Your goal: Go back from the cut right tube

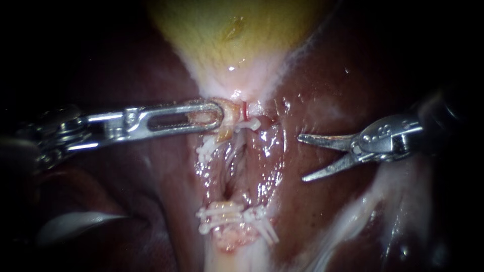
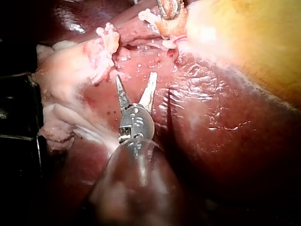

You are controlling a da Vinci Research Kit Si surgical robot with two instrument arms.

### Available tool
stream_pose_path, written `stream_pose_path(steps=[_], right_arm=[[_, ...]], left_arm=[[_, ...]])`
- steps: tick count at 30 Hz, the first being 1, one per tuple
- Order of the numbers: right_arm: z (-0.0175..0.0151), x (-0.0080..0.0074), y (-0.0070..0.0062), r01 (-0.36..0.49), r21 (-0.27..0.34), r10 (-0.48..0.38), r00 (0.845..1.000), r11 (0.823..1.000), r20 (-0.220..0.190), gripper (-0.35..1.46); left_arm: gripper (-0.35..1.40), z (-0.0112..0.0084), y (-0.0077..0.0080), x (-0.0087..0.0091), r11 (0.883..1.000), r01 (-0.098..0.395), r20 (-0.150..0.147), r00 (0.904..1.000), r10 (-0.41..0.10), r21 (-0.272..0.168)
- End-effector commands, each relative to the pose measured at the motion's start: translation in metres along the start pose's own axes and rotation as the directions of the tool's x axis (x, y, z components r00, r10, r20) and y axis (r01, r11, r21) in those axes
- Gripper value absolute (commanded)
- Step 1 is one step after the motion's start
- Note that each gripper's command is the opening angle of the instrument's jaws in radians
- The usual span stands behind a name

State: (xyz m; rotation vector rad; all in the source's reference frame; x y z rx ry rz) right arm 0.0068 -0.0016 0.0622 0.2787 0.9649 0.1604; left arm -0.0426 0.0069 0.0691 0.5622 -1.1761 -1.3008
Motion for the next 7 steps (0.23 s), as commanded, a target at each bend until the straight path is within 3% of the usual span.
stream_pose_path(steps=[1,7], right_arm=[[0.0,0.0,0.0,0.0,0.0,0.0,1.0,1.0,0.0,1.45],[0.0,0.0,0.0,-0.001,-0.001,0.001,1.0,1.0,-0.003,1.45]], left_arm=[[-0.35,0.0,0.0,0.0,1.0,0.0,0.0,1.0,0.0,0.0],[-0.35,0.0,0.0,0.0001,1.0,0.0,-0.001,1.0,0.0,0.003]])
